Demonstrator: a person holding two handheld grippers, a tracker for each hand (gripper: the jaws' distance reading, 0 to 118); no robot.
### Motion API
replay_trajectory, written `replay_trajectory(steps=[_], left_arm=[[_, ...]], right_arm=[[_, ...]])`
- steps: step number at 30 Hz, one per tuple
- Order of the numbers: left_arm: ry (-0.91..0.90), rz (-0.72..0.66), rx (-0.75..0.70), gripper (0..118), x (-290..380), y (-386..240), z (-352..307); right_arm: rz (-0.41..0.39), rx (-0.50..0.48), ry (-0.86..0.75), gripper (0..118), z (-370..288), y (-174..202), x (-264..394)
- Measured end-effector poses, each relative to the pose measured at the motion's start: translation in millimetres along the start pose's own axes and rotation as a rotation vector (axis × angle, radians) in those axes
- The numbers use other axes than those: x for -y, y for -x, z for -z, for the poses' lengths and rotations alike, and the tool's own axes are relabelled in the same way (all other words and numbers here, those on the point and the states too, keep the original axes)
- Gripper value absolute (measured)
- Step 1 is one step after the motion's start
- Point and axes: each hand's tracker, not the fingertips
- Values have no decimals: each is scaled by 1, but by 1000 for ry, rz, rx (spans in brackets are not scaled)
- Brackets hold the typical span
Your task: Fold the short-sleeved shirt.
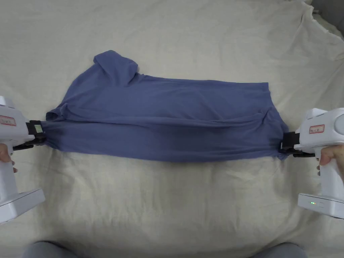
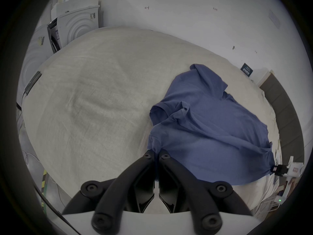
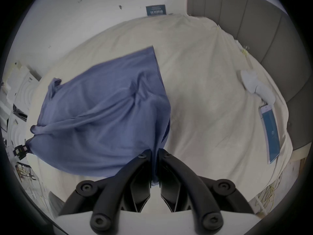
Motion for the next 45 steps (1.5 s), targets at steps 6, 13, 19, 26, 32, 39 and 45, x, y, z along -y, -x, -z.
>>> replay_trajectory(steps=[6,13,19,26,32,39,45], left_arm=[[-62,-44,54,0,-4,22,-47],[-48,-45,92,0,45,54,-76],[69,-20,16,8,106,66,-45],[-43,-26,-44,110,86,66,-68],[-344,105,-15,110,52,16,-115],[-664,323,-24,96,79,-49,-130],[-628,335,71,0,88,-65,-118]], right_arm=[[6,-85,-33,6,-59,-12,6],[-21,-105,-33,6,-88,-26,73],[12,-38,62,7,-49,-30,128],[-128,157,-88,105,-81,-16,122],[-120,119,-539,104,-156,21,98],[-117,61,-862,107,-184,71,111],[-140,-19,-837,3,-175,87,119]])
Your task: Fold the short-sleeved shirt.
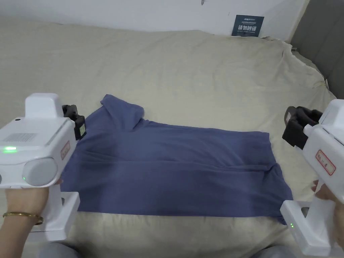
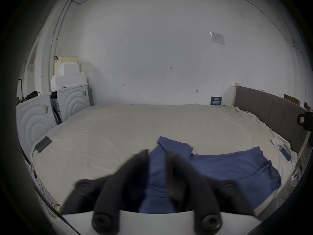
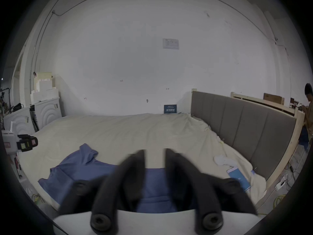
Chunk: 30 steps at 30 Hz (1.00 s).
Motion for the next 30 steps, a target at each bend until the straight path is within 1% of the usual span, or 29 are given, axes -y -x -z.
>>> replay_trajectory(steps=[2,5,9,12,16,18,19,20,22,23,24,26,28,30], left_arm=[[-17,9,7,0,2,-5,-4],[-14,4,43,0,1,-5,-2],[5,-25,55,0,-7,0,15],[38,-62,55,0,-19,9,44],[153,-97,55,0,-38,23,99],[218,-142,59,0,-49,29,128],[261,-175,67,7,-54,30,145],[321,-189,53,29,-58,32,164],[410,-201,63,83,-63,35,200],[446,-190,57,106,-62,33,214],[485,-170,41,114,-60,32,230],[542,-111,38,115,-55,32,256],[657,-72,38,115,-46,31,282],[738,-42,6,114,-34,32,301]], right_arm=[[-2,-12,-1,0,4,0,5],[-16,-10,2,0,8,6,7],[-2,-18,8,0,18,7,5],[-7,-30,17,0,28,7,3],[-20,-44,33,0,42,10,1],[-23,-45,43,0,49,12,2],[-19,-45,49,0,54,11,3],[-14,-48,57,0,60,10,4],[-7,-44,76,0,70,10,6],[-4,-45,85,0,76,9,8],[-1,-46,96,0,82,8,9],[0,-46,118,0,92,5,11],[-2,-35,135,0,102,4,13],[7,-27,140,0,107,1,15]])
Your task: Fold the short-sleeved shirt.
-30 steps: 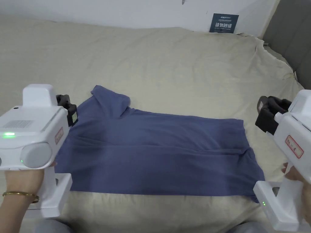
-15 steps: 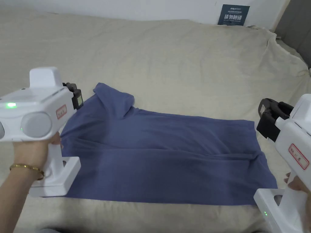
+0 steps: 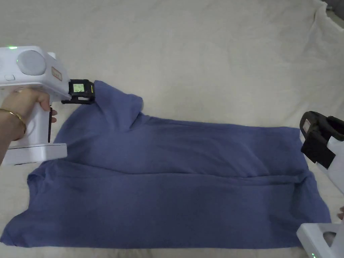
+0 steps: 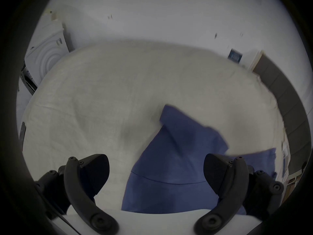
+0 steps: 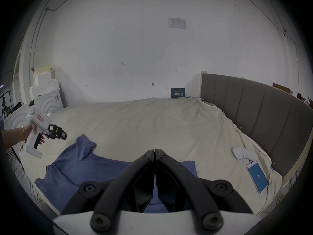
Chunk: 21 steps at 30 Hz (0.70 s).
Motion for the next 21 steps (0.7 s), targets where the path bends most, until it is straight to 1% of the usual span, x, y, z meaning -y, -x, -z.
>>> replay_trajectory(steps=[2,4,5,6,7,8,9,11,12,13,16,20,21], left_arm=[[26,16,-51,113,0,1,18],[64,-2,-54,108,0,1,33],[79,-14,-48,101,0,4,36],[81,-24,-53,92,1,3,41],[80,-26,-55,79,2,2,44],[82,-27,-57,54,4,1,48],[95,-20,-62,38,5,1,47],[124,2,-51,21,10,-2,51],[115,-2,-51,4,13,-2,51],[104,-14,-45,0,13,-1,48],[85,-14,-40,0,12,1,41],[-52,-4,-1,0,12,2,13],[-77,0,12,0,12,3,5]], right_arm=[[10,9,10,0,6,-3,1],[12,15,23,0,9,-5,3],[11,17,28,0,11,-6,4],[7,19,35,0,13,-6,5],[1,23,42,0,14,-7,6],[-4,26,46,0,15,-7,7],[-5,27,50,0,15,-8,8],[-3,29,58,0,16,-9,8],[-3,31,61,0,16,-9,9],[-3,33,63,0,17,-10,8],[-3,29,71,0,18,-14,3],[-16,14,87,0,27,-23,-19],[-15,12,121,0,36,-28,-28]])
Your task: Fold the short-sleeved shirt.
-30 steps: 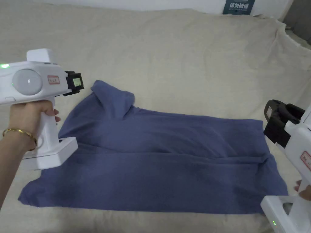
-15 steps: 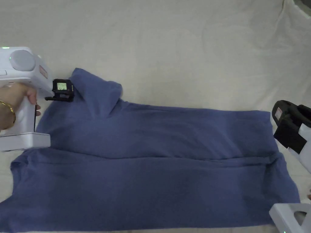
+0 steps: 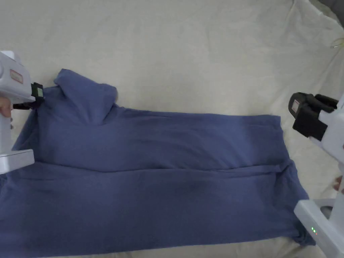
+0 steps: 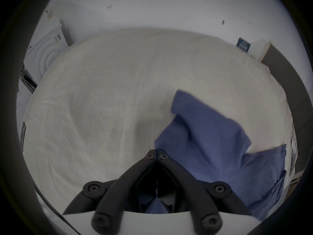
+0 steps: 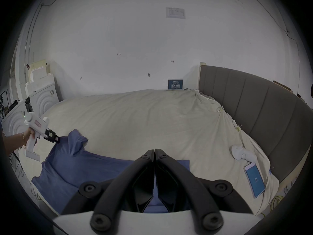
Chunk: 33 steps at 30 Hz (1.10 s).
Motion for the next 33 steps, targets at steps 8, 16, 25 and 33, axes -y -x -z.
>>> replay_trajectory(steps=[8,16,25,33], left_arm=[[-45,-23,14,0,11,-1,-28],[-39,-47,8,0,10,-3,-25],[-37,-31,-1,0,8,-4,-9],[-66,-96,13,0,10,10,-25]], right_arm=[[63,33,385,112,119,-46,-44],[146,208,639,104,196,-69,0],[154,185,615,37,221,-70,20],[85,151,551,4,177,-68,-7]])
